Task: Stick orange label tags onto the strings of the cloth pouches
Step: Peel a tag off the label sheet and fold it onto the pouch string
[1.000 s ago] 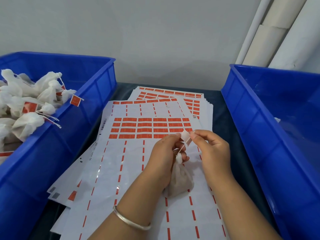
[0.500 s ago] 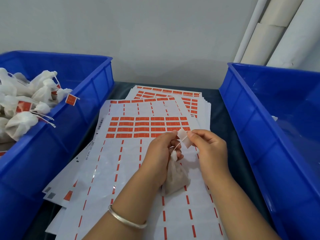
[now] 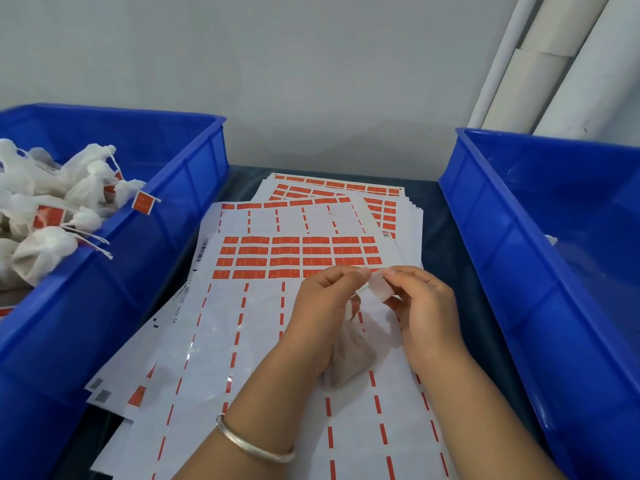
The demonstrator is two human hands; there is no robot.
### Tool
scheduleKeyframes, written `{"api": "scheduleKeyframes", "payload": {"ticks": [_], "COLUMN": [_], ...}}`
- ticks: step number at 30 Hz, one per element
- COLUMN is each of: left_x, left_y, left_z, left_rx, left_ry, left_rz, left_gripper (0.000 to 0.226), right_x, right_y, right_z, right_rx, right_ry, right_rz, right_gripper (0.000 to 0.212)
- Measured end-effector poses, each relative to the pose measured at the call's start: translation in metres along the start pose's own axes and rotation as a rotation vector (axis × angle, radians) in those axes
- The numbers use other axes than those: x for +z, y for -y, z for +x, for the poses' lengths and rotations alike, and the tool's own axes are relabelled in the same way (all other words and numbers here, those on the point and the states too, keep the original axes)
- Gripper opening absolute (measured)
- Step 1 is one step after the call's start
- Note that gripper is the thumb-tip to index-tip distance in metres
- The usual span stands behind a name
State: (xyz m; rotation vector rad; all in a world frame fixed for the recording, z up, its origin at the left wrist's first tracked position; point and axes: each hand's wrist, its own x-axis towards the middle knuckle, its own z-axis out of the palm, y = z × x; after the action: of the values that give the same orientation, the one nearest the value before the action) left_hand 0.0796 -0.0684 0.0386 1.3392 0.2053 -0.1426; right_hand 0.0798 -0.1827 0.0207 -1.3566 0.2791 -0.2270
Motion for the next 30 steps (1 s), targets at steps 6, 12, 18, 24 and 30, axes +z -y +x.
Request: {"api": "scheduleKeyframes", "payload": {"ticks": [6,12,18,24,30], "left_x": [0.001,0.001,0.001,0.003,0.000], "left_y": [0.004,0.008,0.010,0.011,0.013], "left_z": [0.001,0.003,0.000,0.001,0.005], "left_rx": [0.083,0.171,0.301,0.349,0.362], "left_ry": [0.028,0.056,0.096,0.069,0.017], "left_rz": [0.123,0.186,0.322,0.434,0.429], "left_gripper": [0.019,0.020,0.017,0.022,0.027], "right_x": [-0.002,-0.002,-0.004,-0.003,0.001], "right_y": [0.001,0.001,0.001,0.000,0.001], "right_z": [0.001,0.003,0.003,0.004,0.001], "right_rx": [0.018,0.029,0.026,0.021,-0.060], "right_ry": [0.028,0.034,0.030,0.044,0.122], "right_rz": [0.046,0.068,0.049,0.037,0.002], "right_gripper": [0.013,0.010,0.012,0.015,0.018]}}
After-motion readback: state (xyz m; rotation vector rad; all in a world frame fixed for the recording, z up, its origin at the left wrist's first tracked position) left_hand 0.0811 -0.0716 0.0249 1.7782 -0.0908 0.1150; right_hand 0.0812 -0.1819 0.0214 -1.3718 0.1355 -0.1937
